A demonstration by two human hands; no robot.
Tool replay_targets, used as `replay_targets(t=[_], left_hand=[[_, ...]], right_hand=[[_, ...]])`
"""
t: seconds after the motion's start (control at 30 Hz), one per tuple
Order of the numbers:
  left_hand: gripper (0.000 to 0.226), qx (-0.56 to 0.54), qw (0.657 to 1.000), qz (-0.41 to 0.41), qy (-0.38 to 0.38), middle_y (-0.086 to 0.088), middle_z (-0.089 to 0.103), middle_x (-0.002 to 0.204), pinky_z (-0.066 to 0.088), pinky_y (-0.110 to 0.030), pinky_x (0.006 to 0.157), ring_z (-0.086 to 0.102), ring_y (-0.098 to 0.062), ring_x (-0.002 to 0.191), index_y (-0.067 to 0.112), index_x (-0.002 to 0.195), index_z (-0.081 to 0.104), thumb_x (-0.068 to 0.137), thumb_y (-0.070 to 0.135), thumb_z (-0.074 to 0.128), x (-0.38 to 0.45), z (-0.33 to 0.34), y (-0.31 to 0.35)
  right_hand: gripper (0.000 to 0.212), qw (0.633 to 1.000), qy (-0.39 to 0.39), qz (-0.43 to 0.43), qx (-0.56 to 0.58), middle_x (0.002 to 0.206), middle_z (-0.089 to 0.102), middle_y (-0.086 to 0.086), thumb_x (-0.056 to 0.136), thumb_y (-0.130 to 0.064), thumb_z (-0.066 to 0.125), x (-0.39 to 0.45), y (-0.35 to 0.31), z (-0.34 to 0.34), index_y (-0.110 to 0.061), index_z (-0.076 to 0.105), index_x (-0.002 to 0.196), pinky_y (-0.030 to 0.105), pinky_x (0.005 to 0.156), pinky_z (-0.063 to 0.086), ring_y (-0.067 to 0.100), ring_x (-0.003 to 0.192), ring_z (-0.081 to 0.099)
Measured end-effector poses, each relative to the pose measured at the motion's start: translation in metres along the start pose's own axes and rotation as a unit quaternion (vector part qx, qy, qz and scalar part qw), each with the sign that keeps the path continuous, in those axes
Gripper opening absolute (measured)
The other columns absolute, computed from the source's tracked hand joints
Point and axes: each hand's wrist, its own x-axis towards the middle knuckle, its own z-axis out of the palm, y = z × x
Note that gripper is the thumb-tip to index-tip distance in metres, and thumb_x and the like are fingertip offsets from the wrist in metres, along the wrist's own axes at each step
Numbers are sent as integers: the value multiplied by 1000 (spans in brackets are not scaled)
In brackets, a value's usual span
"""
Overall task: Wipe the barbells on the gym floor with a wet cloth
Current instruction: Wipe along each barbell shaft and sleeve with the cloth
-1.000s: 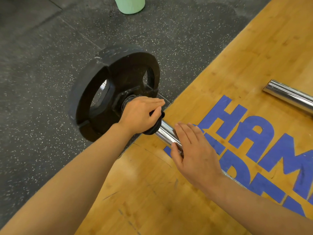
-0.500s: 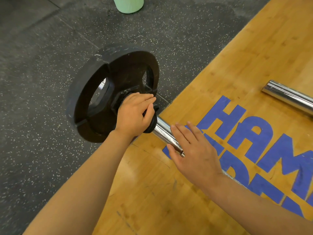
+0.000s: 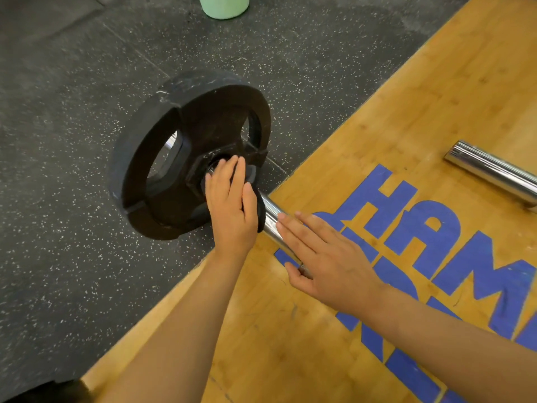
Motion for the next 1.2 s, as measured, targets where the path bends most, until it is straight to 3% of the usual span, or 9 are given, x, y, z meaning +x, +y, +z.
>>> replay_targets(t=[0.07, 0.13, 0.23, 0.33, 0.5, 0.63, 0.83, 1.0, 1.2], left_hand=[[49, -26, 999, -33, 1, -10, 37, 154, 6, -41, 123, 22, -24, 148, 3, 147, 38, 103, 22, 28, -11, 4, 6], [50, -8, 1000, -4, -29, -10, 36, 155, 6, -40, 123, 20, -24, 148, 3, 148, 37, 103, 23, 26, -8, -1, 2], [49, 64, 990, 84, -89, -13, 48, 146, 8, -32, 121, 32, -25, 143, 1, 141, 47, 103, 23, 26, 16, -14, -10], [49, 95, 979, 118, -133, -12, 60, 134, 17, -30, 117, 47, -24, 134, 2, 132, 58, 101, 25, 27, 40, -16, -15], [44, 30, 991, 95, -90, -11, 56, 139, 24, -37, 118, 45, -21, 135, 0, 134, 56, 102, 20, 35, 21, -11, -8], [44, -37, 992, 96, -76, -4, 44, 149, 15, -36, 121, 35, -15, 142, 2, 141, 48, 104, 21, 35, -3, -12, -9], [39, -20, 978, 159, -131, -7, 59, 136, 30, -34, 114, 53, -15, 127, 2, 131, 61, 102, 18, 40, 21, -15, -6], [38, 44, 979, 147, -132, -10, 66, 126, 35, -39, 112, 59, -20, 122, 2, 123, 66, 100, 19, 41, 48, -15, -21], [29, -46, 958, 231, -162, -7, 67, 124, 41, -33, 104, 63, -18, 113, 3, 115, 71, 100, 13, 50, 22, -14, 2]], right_hand=[[53, 1000, -4, 7, 5, 149, 50, 5, 97, -35, 48, 0, -1, 0, -7, 54, 142, 42, 104, 48, 25, 138, 47], [53, 1000, -10, 4, 10, 149, 50, 6, 98, -35, 47, -1, 0, 0, -7, 53, 143, 43, 105, 47, 25, 138, 46], [54, 1000, -17, 4, 11, 150, 49, 7, 99, -35, 45, 0, 2, -1, -6, 50, 145, 43, 108, 45, 26, 139, 46], [55, 1000, -20, -2, 8, 150, 48, 7, 99, -35, 45, 0, 4, -1, -6, 49, 145, 44, 108, 45, 26, 138, 46], [54, 1000, -4, 2, 22, 148, 52, 6, 98, -35, 47, 1, 6, -3, -6, 53, 142, 41, 103, 50, 26, 135, 51], [53, 1000, 0, -12, 4, 146, 53, 8, 97, -34, 47, 1, 5, -3, -5, 55, 140, 41, 105, 49, 28, 134, 51], [53, 1000, -8, -11, -11, 146, 53, 9, 98, -34, 44, 3, 6, -6, -3, 55, 140, 44, 103, 50, 28, 133, 52], [53, 1000, 1, -8, 8, 146, 53, 7, 97, -34, 45, 3, 9, -6, -4, 55, 140, 41, 101, 52, 27, 133, 53], [53, 1000, -1, -7, 11, 148, 51, 6, 96, -33, 48, 3, 8, -6, -5, 55, 140, 40, 103, 51, 26, 135, 51]])
